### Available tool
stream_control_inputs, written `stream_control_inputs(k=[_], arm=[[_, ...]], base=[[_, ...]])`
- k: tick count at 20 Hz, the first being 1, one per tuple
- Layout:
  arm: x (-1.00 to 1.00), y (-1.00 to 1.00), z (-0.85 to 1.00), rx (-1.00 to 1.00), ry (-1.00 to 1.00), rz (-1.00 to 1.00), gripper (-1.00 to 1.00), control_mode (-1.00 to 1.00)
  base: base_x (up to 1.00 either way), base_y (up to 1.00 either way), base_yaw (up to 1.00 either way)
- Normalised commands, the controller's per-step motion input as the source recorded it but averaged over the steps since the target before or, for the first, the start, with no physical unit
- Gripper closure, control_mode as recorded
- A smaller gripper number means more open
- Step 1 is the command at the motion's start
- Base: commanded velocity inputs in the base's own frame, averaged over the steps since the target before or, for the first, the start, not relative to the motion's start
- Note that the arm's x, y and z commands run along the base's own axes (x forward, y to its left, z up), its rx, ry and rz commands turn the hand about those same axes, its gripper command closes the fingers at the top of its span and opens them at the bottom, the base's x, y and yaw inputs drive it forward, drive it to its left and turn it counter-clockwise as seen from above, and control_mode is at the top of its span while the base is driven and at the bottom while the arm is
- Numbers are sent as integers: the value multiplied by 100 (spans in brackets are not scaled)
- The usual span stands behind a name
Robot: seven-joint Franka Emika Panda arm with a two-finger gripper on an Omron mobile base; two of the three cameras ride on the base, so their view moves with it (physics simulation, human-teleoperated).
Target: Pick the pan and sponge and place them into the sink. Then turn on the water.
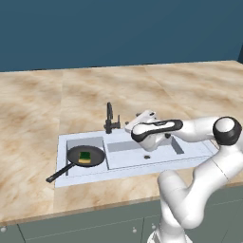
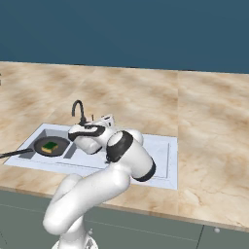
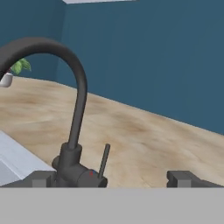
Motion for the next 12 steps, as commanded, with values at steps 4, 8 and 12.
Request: stream_control_inputs(k=[4,8,12], arm=[[11,3,-22,0,-1,0,-100,-100],[33,0,-38,0,-4,0,-100,-100],[36,0,-39,0,-2,0,-100,-100]], base=[[0,0,0],[0,0,0],[0,0,0]])
